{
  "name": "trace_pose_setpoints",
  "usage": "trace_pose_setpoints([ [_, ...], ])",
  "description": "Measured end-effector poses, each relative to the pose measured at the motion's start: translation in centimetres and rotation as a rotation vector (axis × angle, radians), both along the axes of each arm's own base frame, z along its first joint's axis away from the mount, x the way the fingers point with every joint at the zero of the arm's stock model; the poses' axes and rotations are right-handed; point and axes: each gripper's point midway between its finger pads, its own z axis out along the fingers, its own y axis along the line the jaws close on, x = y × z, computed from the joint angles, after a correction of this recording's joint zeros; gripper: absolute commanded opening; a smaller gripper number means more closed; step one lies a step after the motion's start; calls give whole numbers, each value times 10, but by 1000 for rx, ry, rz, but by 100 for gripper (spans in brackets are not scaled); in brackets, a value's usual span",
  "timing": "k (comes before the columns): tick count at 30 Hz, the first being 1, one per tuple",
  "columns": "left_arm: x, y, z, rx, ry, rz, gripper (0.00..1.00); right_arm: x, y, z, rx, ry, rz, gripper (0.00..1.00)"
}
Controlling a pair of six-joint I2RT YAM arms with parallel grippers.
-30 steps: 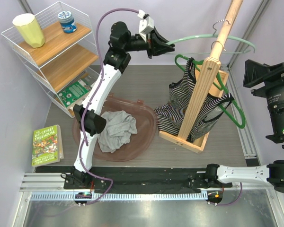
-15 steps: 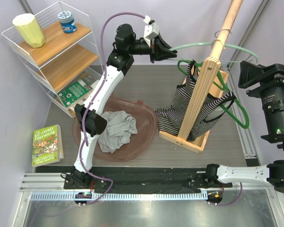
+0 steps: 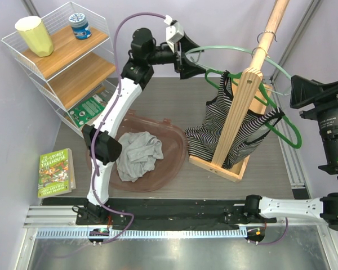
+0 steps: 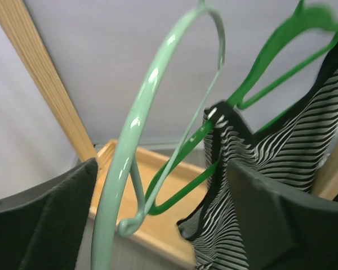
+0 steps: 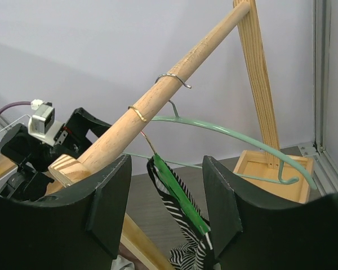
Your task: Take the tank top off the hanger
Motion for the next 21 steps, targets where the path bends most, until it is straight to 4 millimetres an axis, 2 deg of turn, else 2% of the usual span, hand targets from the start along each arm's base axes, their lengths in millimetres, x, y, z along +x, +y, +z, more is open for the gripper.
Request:
trace_pose_setpoints([
  [4,1,32,24,-35,38,53,100,-1,1,-1,11,-5,21,60],
  [8,2,77,48,-79,77,135,100,-3,2,-3,15,-7,45,60],
  [12,-5,122,70,-136,126,230,100,-5,4,-7,20,-5,72,61],
  [14,-13,133,75,-152,156,256,95,-5,6,-9,22,-3,88,61],
  [15,-20,135,78,-165,168,259,89,-6,7,-10,22,-2,96,61],
  [16,-28,136,79,-179,183,250,69,-6,8,-11,22,0,103,61],
  [18,-45,133,77,-197,211,217,59,-7,10,-13,26,2,117,61],
  [19,-51,130,76,-206,216,200,45,-7,10,-14,29,3,122,61],
  [21,-58,119,73,-217,240,159,30,-8,11,-15,35,4,134,61],
])
